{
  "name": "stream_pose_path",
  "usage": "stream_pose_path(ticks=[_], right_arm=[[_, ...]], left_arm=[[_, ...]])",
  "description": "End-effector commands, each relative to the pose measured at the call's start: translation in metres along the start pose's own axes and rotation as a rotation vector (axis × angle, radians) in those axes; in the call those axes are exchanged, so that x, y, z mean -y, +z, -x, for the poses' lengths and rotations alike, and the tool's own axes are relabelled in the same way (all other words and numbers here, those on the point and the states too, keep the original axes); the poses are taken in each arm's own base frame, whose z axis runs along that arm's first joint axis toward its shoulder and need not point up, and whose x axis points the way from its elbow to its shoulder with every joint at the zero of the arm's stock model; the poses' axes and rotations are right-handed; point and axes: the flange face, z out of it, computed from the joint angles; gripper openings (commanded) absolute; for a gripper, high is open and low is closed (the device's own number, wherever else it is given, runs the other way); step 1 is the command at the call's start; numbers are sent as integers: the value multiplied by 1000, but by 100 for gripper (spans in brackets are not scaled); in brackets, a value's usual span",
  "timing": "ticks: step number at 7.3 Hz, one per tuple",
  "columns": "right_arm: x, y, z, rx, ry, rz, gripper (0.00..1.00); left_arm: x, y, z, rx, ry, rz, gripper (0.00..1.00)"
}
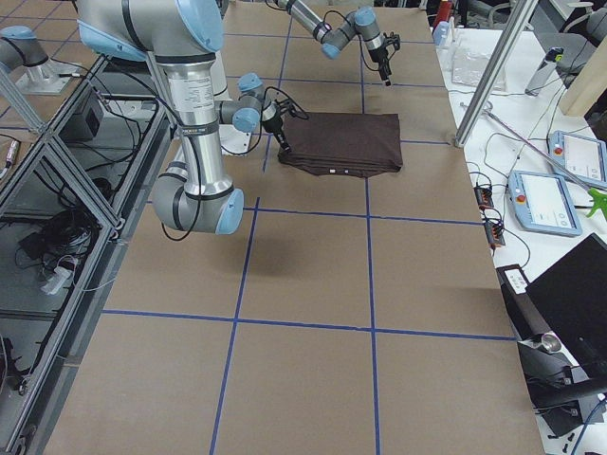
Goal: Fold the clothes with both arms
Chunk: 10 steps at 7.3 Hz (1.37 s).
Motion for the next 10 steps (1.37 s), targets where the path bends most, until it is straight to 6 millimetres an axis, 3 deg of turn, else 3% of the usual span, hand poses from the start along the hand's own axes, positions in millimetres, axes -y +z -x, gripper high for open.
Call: stream_pose_path(ticks=[1, 2, 4, 7, 9, 10], right_arm=[[-3, 5, -1, -10, -4, 6, 29], [-3, 6, 0, -10, -4, 6, 26], [-1, 3, 0, -2, -1, 3, 0], [3, -3, -11, -3, 12, -2, 0], [-24, 8, -45, -46, 174, 36, 0], [-30, 10, -45, -49, 221, 41, 0]], left_arm=[[0, 0, 0, 1, 0, 1, 100], [-1, 1, 0, 0, 1, 2, 100], [-2, 1, -1, -1, 1, 3, 100], [-1, 0, -2, -3, 0, 1, 100], [-2, -1, -3, -6, 2, 0, 100], [-2, -1, -3, -6, 0, 0, 100]])
